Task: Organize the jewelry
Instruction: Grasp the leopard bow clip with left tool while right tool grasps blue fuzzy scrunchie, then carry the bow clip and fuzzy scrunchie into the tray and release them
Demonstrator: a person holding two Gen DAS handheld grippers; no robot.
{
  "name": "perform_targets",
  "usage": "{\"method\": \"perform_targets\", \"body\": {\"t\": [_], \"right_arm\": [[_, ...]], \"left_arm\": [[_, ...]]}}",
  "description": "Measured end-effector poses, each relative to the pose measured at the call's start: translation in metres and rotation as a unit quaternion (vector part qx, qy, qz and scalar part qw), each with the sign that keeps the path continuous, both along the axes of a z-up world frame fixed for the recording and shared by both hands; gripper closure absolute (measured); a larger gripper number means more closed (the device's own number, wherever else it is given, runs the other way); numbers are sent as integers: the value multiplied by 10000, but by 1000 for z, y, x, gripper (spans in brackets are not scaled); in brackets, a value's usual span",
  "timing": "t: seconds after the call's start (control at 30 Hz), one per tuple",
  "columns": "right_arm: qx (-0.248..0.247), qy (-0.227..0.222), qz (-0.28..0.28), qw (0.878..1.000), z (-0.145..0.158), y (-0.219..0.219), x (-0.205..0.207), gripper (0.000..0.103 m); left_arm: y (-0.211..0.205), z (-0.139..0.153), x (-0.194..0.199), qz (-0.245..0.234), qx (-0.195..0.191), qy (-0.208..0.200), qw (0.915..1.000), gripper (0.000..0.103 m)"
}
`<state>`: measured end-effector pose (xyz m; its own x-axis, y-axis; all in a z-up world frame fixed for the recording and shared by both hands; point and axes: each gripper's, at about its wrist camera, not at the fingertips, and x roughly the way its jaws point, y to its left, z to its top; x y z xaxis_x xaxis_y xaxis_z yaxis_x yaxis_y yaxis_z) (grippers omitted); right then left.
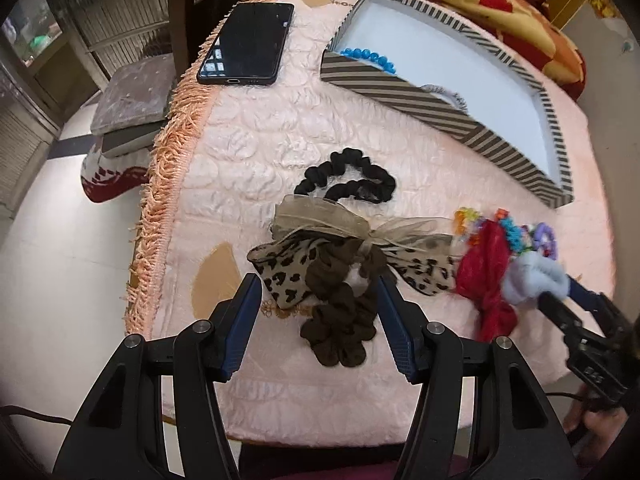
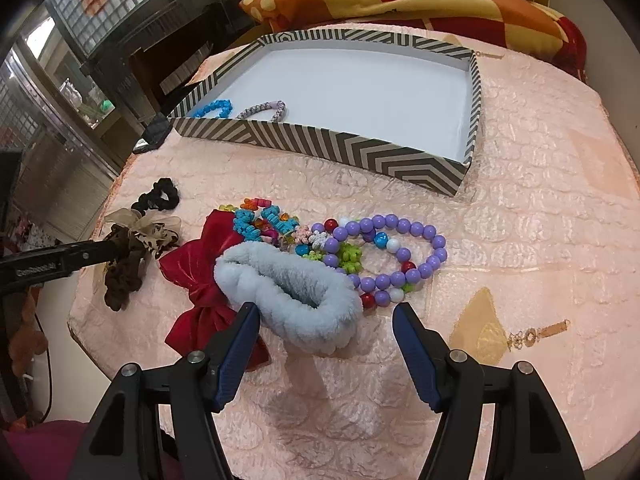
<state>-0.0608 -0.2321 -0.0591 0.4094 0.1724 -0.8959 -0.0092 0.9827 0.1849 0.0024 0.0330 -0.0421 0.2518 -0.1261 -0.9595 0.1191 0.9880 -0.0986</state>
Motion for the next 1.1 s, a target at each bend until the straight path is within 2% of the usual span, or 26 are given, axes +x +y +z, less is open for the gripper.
{"method": "perform_targets", "body": {"t": [0.17, 0.47, 0.5, 0.53, 0.6, 0.63, 0.73, 0.8, 1.1], "right_arm": [[-34, 37, 21, 10000, -3, 2, 4, 34], [73, 56, -100, 9999, -7, -1, 8, 34], [126, 50, -121, 9998, -8, -1, 8, 41], [248, 24, -133, 9996, -7, -2, 6, 60], [381, -41, -105, 9992, -5, -1, 4, 66], [330, -101, -87, 9994, -3, 0, 2, 73], [291, -197, 16, 9994, 4, 2, -2, 77], [293, -299, 47, 9991, 10, 2, -5, 78], [541, -694, 32, 9961, 45, -2, -14, 78]], "left_arm": [[-7, -10, 5, -118, 172, -35, 9998, 44], [-17, -27, 13, -308, 132, 0, 9994, 45], [-18, -27, 14, -325, 98, 0, 9994, 48], [-17, -29, 14, -353, 18, 19, 9994, 59], [-15, -29, 16, -385, -130, 69, 9992, 69], [-14, -29, 16, -394, -163, 59, 9991, 76], [-11, -24, 15, -452, -155, -47, 9988, 89], [-7, -18, 13, -476, -183, -94, 9987, 91], [6, 17, 0, -426, -387, -383, 9976, 92]]}}
